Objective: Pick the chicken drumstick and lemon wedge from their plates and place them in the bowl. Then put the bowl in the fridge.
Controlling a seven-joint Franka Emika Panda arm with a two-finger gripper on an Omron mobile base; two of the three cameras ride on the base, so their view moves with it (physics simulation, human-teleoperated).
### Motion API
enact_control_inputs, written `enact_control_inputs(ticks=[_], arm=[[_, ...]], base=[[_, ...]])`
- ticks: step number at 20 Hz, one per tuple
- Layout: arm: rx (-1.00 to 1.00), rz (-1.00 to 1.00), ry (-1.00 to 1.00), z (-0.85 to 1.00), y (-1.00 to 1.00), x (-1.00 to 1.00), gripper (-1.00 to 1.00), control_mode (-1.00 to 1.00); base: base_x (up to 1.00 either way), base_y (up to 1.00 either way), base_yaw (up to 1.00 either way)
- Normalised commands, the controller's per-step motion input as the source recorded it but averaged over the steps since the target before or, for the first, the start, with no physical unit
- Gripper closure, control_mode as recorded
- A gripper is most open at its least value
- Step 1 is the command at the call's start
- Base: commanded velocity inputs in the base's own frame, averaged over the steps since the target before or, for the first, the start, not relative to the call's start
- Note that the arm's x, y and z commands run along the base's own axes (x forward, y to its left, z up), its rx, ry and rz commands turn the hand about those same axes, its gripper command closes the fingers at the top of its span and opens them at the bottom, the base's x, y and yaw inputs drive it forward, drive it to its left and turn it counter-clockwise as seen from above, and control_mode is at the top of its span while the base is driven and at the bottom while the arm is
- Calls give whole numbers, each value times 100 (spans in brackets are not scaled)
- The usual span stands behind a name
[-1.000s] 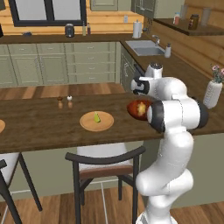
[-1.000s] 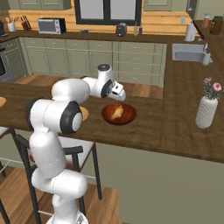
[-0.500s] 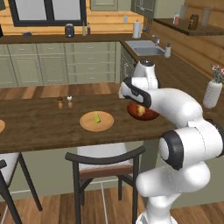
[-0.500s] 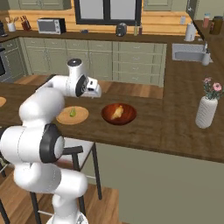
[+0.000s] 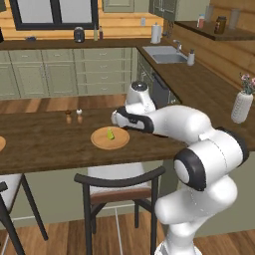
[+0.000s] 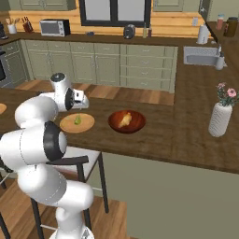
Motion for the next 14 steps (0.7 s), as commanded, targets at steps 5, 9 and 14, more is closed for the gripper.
enact_control_inputs(ticks=[5, 9, 14], arm=[[0, 0, 18, -23, 35, 36, -100, -100], [0, 1, 14, -35, 17, 1, -100, -100], [1, 0, 12, -64, 11, 28, -100, -100]], base=[[0, 0, 0], [0, 0, 0], [0, 0, 0]])
